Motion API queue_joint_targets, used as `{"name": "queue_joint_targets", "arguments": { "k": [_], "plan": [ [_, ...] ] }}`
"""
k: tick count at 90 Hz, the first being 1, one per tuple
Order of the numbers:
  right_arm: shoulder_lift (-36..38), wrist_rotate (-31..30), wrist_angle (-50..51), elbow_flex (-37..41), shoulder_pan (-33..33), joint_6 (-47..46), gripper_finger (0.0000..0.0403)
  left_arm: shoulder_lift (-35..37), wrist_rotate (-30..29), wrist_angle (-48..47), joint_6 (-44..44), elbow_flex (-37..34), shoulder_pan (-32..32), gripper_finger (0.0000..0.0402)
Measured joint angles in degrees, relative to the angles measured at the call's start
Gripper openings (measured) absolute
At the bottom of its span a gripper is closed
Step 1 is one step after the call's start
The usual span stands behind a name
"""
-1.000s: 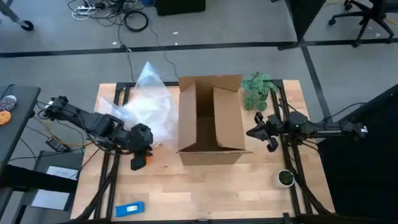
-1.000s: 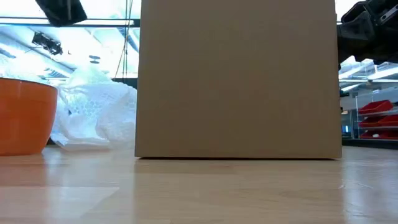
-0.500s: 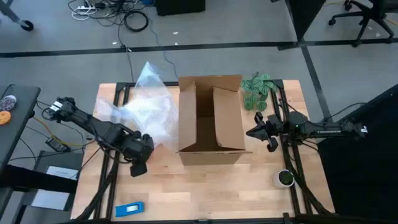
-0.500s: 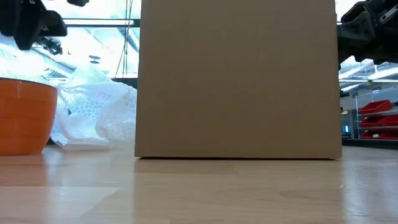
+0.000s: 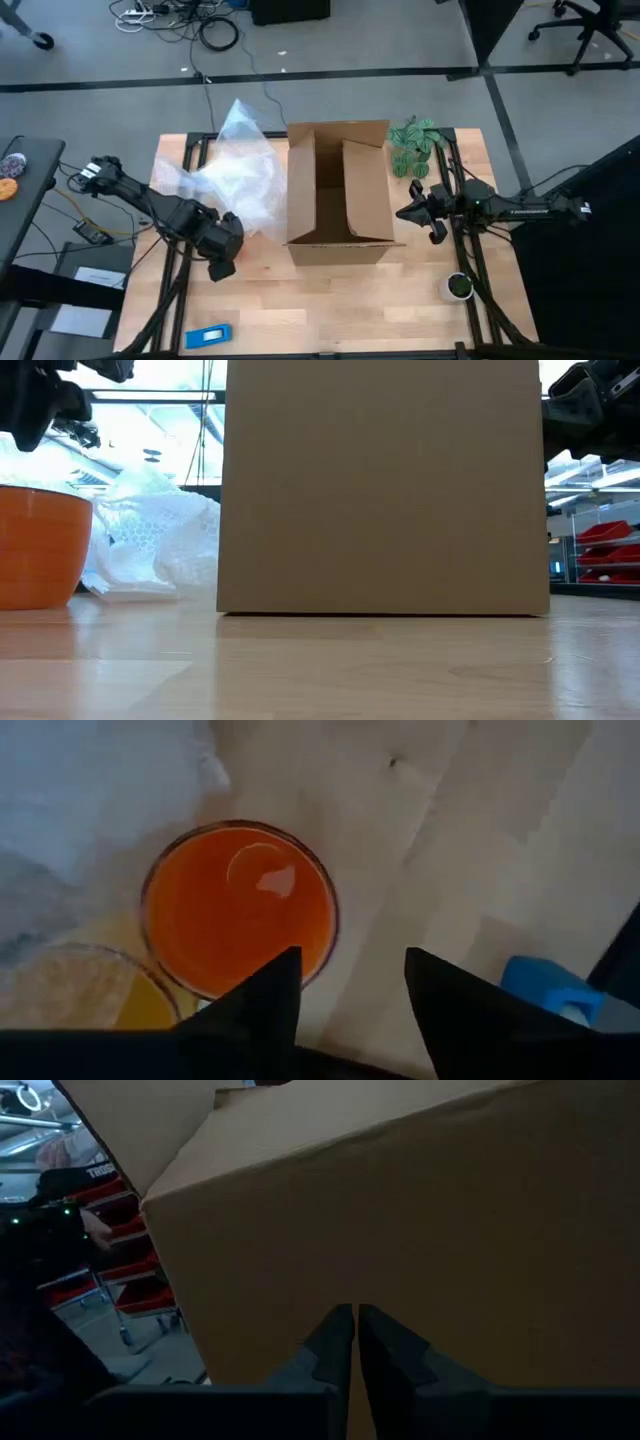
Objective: Wrap mug
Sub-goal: Wrap the orange mug with transparent bubble wrap
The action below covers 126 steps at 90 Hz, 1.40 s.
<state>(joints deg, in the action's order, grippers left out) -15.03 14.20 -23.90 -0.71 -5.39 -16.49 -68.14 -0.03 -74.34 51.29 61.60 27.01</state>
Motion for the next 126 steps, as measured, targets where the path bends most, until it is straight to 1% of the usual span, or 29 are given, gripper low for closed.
{"name": "queue_joint_targets", "arguments": {
  "k": [16, 24, 29, 41, 52, 63, 67, 77, 85, 110, 126],
  "plan": [
    [0.0, 0.0, 0.0, 0.0, 0.0, 0.0, 0.0002, -1.6, 0.9, 0.6, 1.4, 0.0, 0.0, 0.0237],
    [0.0, 0.0, 0.0, 0.0, 0.0, 0.0, 0.0002, -2.8, 2.2, 2.4, 1.9, 0.0, 0.1, 0.0254],
    [0.0, 0.0, 0.0, 0.0, 0.0, 0.0, 0.0002, -3.8, 1.9, 3.4, 2.2, 0.0, 0.1, 0.0258],
    [0.0, 0.0, 0.0, 0.0, 0.0, 0.0, 0.0002, -7.4, 1.3, 2.6, 3.0, 0.0, 0.1, 0.0260],
    [0.0, 0.0, -0.2, 0.0, 0.0, 0.0, 0.0002, -9.8, 3.9, -1.9, 3.2, 0.0, 0.1, 0.0259],
    [0.0, 0.0, -1.0, 0.0, 0.0, -0.4, 0.0002, -10.9, 2.4, -1.8, 3.1, 0.0, 0.5, 0.0259],
    [0.0, 0.0, -2.0, 0.0, 0.0, -3.1, 0.0002, -11.1, 2.3, -1.0, 2.7, 0.0, 0.5, 0.0259],
    [0.0, -0.4, -4.6, 0.0, 0.0, -13.9, 0.0002, -11.1, 0.8, 0.4, 1.0, 0.0, 0.5, 0.0259],
    [0.0, -0.9, -6.9, 0.0, 0.0, -16.4, 0.0002, -11.1, -0.4, -0.1, -0.3, 0.0, 0.5, 0.0259],
    [0.0, -1.0, -8.0, 0.0, 0.0, -16.9, 0.0002, -11.1, -1.6, 0.7, -2.8, 0.0, 0.5, 0.0259],
    [0.0, -1.6, -8.7, 0.0, 0.0, -14.7, 0.0002, -11.1, -1.6, 0.7, -2.8, 0.0, 0.5, 0.0259]
  ]
}}
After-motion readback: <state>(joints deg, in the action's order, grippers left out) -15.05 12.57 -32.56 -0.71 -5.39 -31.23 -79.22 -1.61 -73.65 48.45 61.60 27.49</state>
